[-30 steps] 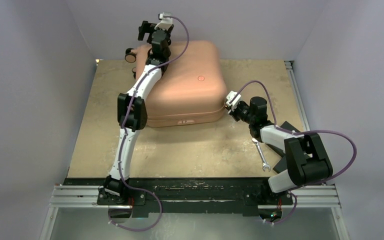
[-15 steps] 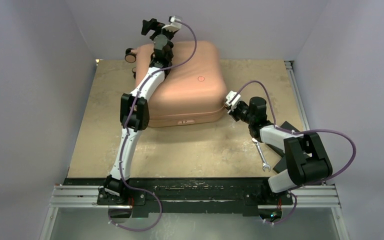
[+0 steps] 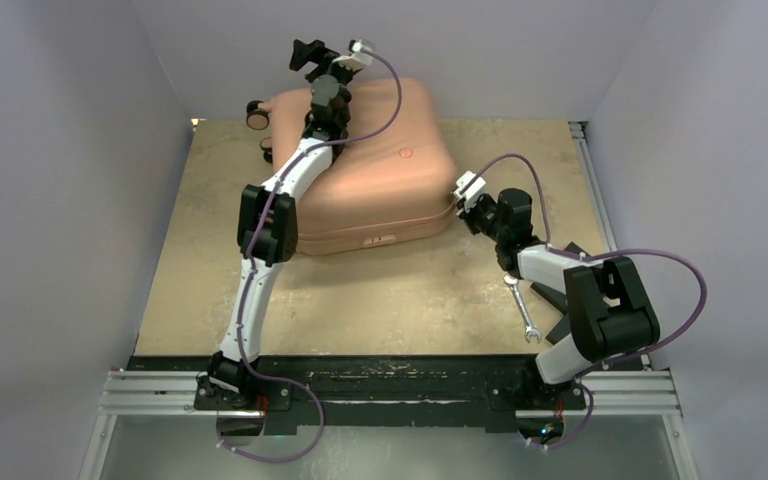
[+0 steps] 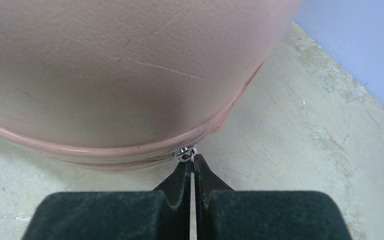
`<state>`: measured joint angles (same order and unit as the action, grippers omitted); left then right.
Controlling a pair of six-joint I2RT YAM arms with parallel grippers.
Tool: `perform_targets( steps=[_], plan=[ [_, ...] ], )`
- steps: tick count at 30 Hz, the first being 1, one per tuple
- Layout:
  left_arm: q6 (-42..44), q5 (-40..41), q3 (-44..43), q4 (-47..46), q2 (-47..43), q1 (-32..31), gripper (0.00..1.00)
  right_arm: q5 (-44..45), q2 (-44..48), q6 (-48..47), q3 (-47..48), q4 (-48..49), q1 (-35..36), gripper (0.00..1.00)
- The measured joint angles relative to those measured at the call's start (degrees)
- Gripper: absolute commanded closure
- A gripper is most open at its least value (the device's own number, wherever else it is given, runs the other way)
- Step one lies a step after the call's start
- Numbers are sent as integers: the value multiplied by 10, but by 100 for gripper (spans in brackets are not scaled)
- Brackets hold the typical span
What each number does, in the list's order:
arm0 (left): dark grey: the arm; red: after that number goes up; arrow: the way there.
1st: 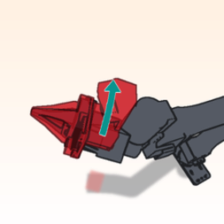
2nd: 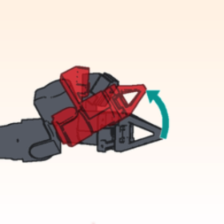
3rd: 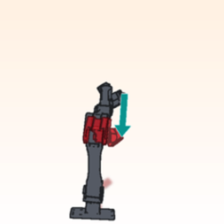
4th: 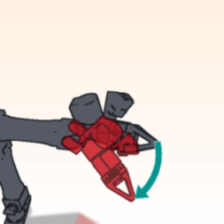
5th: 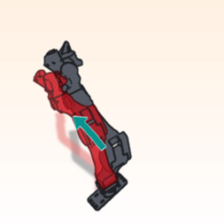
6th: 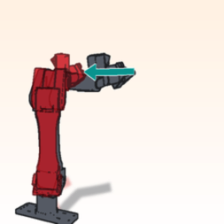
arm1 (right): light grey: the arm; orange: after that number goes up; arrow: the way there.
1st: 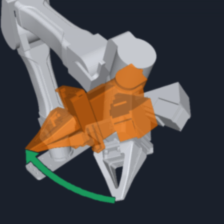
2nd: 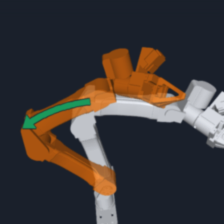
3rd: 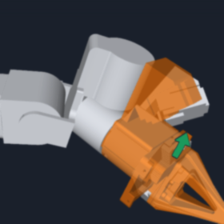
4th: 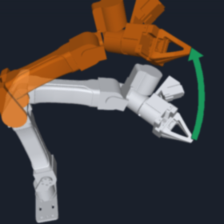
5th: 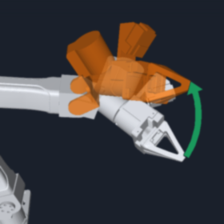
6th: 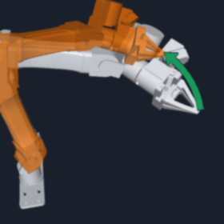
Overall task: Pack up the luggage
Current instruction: Zip the luggage at the center of the board.
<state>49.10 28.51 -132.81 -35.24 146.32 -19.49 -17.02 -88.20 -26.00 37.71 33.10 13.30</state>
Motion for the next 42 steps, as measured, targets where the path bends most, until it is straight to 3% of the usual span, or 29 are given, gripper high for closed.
perform_targets(
  steps=[14, 36, 42],
  plan=[
    [16, 4, 11, -10, -4, -8, 5, -45, 17, 11, 1, -22, -39, 100],
    [26, 5, 26, -19, -13, -18, 5, -35, -83, 2, 134, -79, -57, 100],
    [26, 5, 28, -19, -14, -18, 1, -66, -106, -11, 172, -96, -66, 100]
  ],
)
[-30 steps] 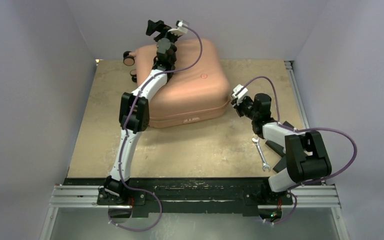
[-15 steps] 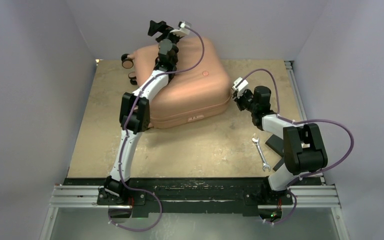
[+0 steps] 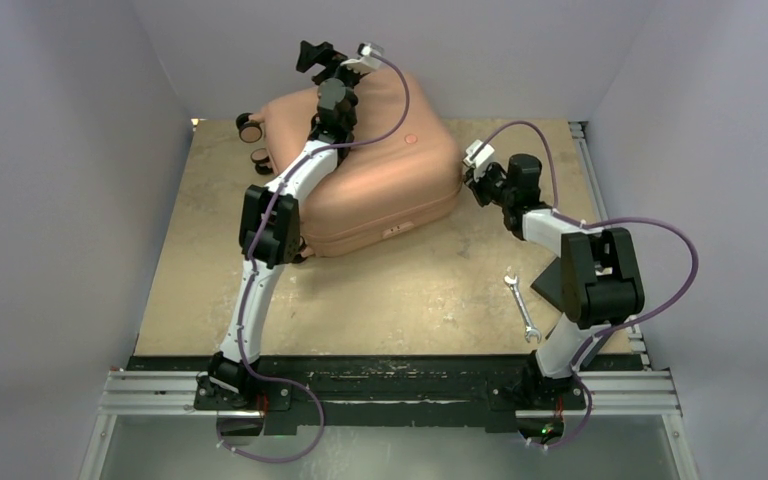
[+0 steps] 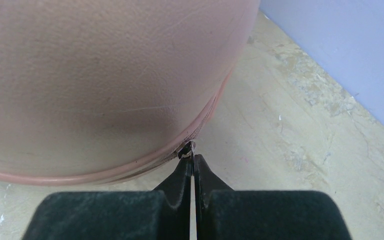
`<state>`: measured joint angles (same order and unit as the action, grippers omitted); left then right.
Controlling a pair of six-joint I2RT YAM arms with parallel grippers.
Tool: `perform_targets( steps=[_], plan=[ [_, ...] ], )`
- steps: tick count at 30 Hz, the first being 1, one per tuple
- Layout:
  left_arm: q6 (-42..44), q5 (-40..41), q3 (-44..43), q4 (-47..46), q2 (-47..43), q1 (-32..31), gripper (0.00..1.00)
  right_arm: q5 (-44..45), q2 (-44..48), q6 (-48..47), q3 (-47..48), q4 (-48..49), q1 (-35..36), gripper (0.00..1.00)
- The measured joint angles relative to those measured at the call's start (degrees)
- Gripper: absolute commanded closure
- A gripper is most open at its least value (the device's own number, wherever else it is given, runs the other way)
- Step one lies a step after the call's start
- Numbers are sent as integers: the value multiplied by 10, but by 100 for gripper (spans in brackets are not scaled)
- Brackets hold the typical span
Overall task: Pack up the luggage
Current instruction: Zip the luggage at the center of the board.
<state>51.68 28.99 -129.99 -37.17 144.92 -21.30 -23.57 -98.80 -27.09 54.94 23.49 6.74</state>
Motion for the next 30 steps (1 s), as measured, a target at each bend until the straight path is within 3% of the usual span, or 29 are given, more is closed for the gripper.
perform_targets(
  steps=[9, 15, 20, 25, 30],
  plan=[
    [-74, 45, -29, 69, -3, 3, 1, -57, 0, -36, 10, -30, -11, 100],
    [-198, 31, 34, 295, -118, 33, 1, -65, 7, -43, 7, -34, -9, 100],
    [-244, -96, 188, 460, -328, 106, 1, -58, 20, -45, -9, -29, 2, 100],
    [-196, -265, 340, 610, -567, 160, 1, -42, 41, -44, -30, -27, 23, 100],
    [-120, -400, 413, 739, -654, 159, 1, -30, 62, -40, -50, -30, 50, 100]
  ],
)
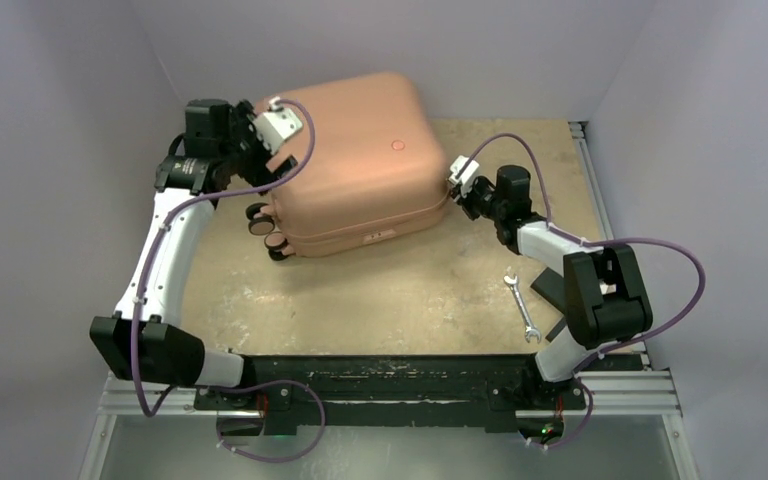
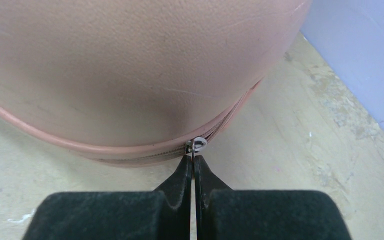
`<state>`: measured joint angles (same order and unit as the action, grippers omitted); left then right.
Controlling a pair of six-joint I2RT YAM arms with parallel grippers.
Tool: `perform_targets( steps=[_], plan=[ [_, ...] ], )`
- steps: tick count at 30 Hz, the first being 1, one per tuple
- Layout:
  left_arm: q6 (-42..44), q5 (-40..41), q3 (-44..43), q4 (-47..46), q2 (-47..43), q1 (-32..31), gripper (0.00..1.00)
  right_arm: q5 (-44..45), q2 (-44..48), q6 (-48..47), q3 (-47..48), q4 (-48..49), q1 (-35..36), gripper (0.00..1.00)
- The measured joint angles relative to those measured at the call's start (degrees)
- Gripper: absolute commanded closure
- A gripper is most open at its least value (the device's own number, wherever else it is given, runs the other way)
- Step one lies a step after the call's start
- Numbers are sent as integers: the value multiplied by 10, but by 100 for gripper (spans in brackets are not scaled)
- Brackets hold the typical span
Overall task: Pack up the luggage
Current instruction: Zip the luggage at the center of the board.
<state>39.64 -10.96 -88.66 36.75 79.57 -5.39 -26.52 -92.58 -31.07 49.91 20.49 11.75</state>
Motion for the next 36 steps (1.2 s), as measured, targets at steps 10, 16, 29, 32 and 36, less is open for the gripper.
perform_targets(
  steps=[10, 16, 29, 32, 36],
  plan=[
    [110, -31, 87, 76, -23, 9, 1, 2, 11, 19, -15, 9, 18, 100],
    [131, -21, 75, 127, -24, 10, 1, 2, 12, 21, -17, 9, 19, 100],
    [153, -40, 114, 238, -31, 4, 1, -2, 19, 28, -22, 5, 24, 100],
    [150, -10, 147, 190, -30, 4, 3, -2, 19, 29, -22, 5, 24, 100],
    [149, 14, 168, 147, -16, 4, 18, -3, 20, 30, -24, 8, 24, 100]
  ],
)
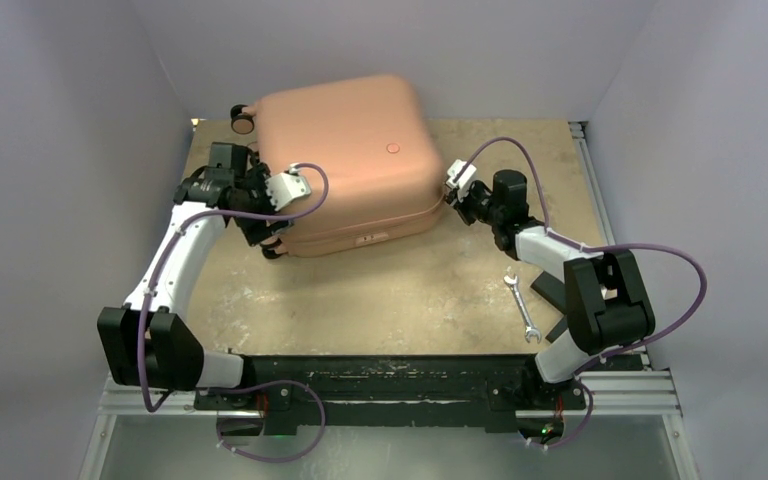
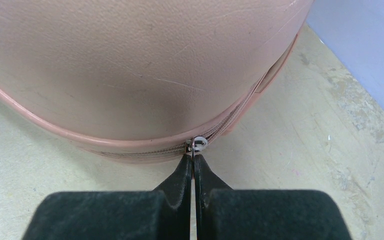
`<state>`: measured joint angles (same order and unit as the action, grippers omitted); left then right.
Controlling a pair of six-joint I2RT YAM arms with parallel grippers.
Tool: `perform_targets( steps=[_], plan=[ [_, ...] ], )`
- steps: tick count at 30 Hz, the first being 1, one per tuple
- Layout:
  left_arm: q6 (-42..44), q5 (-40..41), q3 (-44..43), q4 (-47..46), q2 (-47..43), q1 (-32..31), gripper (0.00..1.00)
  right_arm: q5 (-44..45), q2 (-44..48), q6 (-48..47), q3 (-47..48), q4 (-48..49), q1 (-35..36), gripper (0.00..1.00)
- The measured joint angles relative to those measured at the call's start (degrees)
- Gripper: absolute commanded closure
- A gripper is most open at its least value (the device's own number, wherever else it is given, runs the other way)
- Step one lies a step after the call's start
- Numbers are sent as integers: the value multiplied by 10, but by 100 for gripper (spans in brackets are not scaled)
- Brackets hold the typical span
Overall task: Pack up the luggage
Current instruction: Zip the luggage at the center of the board.
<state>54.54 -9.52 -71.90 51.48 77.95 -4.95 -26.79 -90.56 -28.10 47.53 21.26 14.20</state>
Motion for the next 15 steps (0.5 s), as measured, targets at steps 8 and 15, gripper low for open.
perform_targets(
  steps=[8, 15],
  plan=[
    [35, 3, 0, -17, 14, -4, 100, 1, 2, 1, -1, -1, 1, 100],
    [54, -2, 9, -25, 7, -3, 100, 17, 2, 14, -1, 1, -2, 100]
  ],
)
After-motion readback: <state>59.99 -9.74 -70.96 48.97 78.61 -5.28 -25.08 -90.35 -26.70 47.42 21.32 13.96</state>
